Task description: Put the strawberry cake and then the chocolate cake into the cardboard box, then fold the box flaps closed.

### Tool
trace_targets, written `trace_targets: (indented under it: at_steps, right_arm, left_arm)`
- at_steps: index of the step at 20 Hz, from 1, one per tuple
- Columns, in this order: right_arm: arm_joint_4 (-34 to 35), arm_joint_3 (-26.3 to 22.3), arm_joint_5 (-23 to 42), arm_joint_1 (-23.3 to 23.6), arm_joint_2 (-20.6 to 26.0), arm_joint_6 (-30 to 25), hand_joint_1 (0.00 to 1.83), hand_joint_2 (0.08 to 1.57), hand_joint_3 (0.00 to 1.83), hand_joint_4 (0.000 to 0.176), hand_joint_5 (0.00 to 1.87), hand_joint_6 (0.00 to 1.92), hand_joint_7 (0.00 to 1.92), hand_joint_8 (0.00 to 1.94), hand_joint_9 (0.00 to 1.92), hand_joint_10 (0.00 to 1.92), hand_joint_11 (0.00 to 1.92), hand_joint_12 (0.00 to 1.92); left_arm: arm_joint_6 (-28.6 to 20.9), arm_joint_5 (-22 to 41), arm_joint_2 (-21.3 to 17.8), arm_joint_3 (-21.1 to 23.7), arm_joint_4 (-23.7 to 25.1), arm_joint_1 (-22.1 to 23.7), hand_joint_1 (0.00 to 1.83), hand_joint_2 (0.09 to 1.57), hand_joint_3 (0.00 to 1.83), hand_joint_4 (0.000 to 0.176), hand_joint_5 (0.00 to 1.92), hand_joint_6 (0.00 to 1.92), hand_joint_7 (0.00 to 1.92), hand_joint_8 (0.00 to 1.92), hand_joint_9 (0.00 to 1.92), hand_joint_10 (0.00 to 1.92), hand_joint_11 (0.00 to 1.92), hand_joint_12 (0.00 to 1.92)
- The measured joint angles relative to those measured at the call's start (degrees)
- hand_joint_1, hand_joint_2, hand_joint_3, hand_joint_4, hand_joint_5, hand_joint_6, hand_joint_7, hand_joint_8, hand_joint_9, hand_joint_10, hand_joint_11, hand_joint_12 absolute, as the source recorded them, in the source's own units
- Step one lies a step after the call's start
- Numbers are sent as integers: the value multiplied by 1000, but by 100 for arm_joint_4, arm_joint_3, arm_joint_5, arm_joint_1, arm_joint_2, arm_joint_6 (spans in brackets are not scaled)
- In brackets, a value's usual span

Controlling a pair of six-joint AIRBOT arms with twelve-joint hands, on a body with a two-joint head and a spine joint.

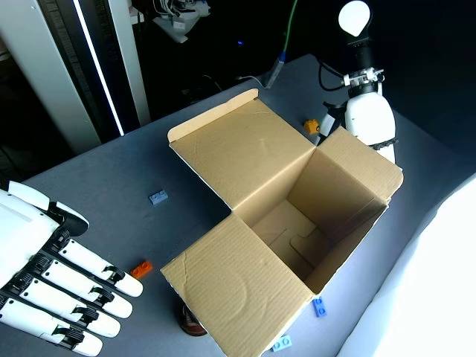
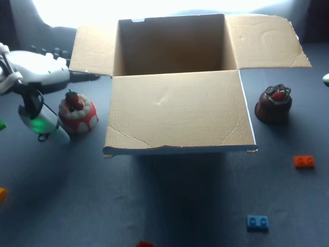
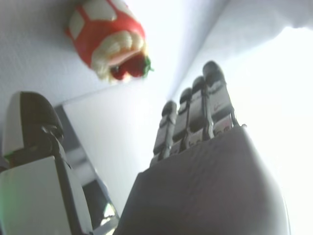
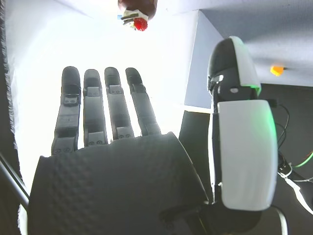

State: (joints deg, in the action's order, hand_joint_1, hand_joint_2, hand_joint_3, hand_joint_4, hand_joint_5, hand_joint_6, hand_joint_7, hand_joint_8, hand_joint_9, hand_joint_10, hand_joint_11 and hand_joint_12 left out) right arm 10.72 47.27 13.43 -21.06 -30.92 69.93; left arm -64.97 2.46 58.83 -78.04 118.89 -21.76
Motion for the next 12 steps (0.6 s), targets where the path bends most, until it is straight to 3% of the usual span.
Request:
trace_targets:
  at_steps: [4, 12]
  right_arm:
    - [-2, 0, 2, 0, 0, 0, 437, 1078, 1, 0, 116, 0, 151, 3, 175, 4, 0, 502]
    - [0, 0, 0, 0, 0, 2, 429, 1069, 0, 0, 131, 1, 144, 1, 181, 5, 0, 556]
  left_arm:
    - [0, 31, 157, -103, -4, -133, 1016, 903, 1, 62, 0, 0, 0, 0, 0, 0, 0, 90]
    - [0, 11, 461, -485, -2, -249, 969, 940, 12, 49, 0, 0, 0, 0, 0, 0, 0, 297]
